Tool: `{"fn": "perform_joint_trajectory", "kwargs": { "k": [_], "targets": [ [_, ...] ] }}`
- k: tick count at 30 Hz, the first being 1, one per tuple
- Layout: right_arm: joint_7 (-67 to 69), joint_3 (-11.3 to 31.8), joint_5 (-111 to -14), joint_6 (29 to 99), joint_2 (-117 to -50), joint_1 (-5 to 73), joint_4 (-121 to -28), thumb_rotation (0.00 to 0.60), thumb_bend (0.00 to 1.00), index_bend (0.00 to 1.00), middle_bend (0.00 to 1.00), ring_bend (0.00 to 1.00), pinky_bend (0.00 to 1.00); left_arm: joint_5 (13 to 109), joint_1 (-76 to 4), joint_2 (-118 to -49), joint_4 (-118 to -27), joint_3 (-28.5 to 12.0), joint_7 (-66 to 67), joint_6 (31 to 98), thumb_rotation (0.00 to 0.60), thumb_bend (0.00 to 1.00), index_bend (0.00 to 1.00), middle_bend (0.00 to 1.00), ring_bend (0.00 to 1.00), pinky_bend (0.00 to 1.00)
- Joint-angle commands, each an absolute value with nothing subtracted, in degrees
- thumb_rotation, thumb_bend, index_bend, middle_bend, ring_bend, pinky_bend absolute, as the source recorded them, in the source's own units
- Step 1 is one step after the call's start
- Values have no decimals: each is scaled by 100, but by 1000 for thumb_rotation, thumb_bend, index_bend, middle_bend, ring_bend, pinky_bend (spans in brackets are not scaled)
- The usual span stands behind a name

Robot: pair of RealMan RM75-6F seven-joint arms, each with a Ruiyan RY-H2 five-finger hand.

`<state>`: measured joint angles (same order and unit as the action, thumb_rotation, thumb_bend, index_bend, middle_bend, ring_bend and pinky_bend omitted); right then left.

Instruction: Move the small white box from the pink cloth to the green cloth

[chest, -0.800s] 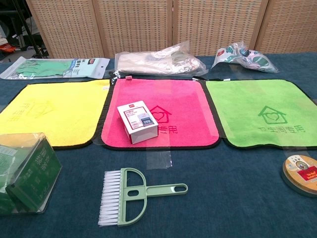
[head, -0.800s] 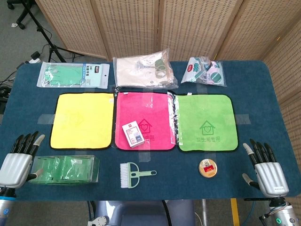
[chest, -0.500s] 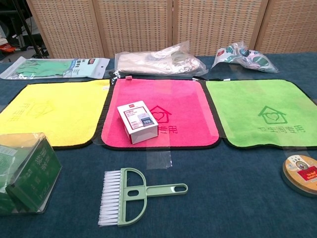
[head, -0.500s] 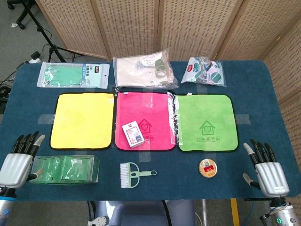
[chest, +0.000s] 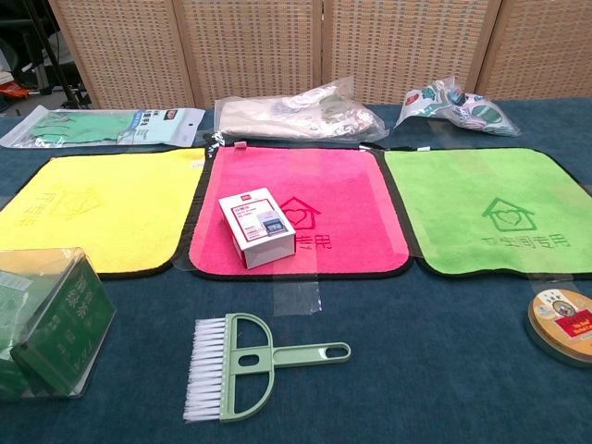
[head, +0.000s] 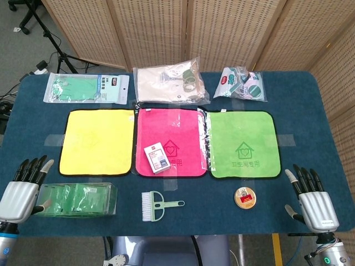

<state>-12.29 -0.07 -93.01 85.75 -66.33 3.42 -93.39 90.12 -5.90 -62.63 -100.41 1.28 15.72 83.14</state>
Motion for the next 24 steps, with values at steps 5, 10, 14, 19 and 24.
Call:
{"fn": "perform_joint_trajectory", "kwargs": {
  "k": [5, 10, 14, 19, 24],
  "targets": [
    [-1211, 15, -9289, 8614, -6632, 332, -9320, 600, 247, 0, 0, 0, 0, 9041, -602, -6287, -10045, 113, 1600, 8324, 600, 122, 0, 0, 0, 0],
    [-1176, 5, -9304, 8640, -6609, 318, -9322, 600, 247, 0, 0, 0, 0, 9224, -572, -6343, -10014, 120, 1591, 8483, 600, 139, 0, 0, 0, 0],
    [-1163, -12, -9329, 8649, -6606, 311, -9320, 600, 248, 0, 0, 0, 0, 9363, -535, -6382, -9942, 123, 1477, 8633, 600, 200, 0, 0, 0, 0],
    [-1166, -37, -9367, 8650, -6604, 306, -9320, 600, 247, 0, 0, 0, 0, 9420, -506, -6375, -9942, 150, 1478, 8676, 600, 303, 0, 0, 0, 0],
    [-1136, -41, -9412, 8694, -6596, 298, -9315, 600, 247, 0, 0, 0, 0, 9477, -496, -6380, -9950, 171, 1478, 8690, 600, 321, 0, 0, 0, 0]
  ]
}}
